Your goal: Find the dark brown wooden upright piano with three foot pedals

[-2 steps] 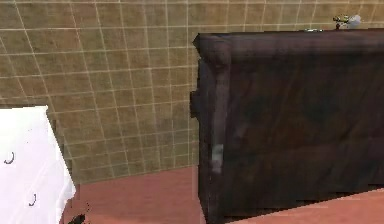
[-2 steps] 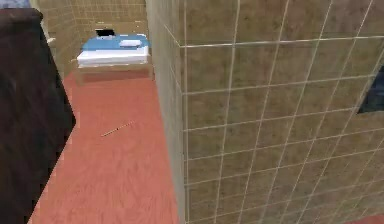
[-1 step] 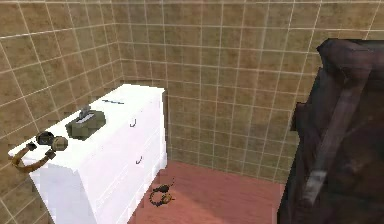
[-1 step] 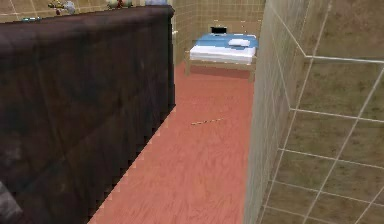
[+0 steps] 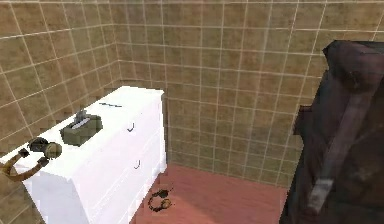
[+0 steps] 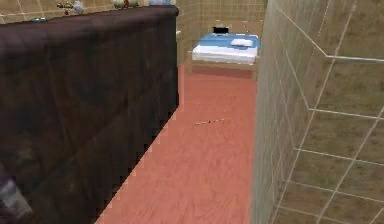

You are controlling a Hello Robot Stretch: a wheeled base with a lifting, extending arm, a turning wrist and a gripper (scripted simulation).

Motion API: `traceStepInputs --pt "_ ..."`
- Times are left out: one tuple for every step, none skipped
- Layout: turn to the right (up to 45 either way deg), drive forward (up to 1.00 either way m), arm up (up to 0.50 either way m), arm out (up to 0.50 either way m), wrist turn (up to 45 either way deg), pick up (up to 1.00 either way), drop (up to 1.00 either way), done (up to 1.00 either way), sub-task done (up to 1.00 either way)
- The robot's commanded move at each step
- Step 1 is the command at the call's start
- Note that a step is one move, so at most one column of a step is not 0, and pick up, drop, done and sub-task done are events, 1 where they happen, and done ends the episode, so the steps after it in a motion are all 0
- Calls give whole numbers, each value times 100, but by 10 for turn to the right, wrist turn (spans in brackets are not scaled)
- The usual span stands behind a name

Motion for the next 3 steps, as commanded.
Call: traceStepInputs --pt "450 0 0 0 0 0 0 0 0" --pt "210 0 0 0 0 0 0 0 0" --pt "0 0 0 0 0 0 0 100 0"
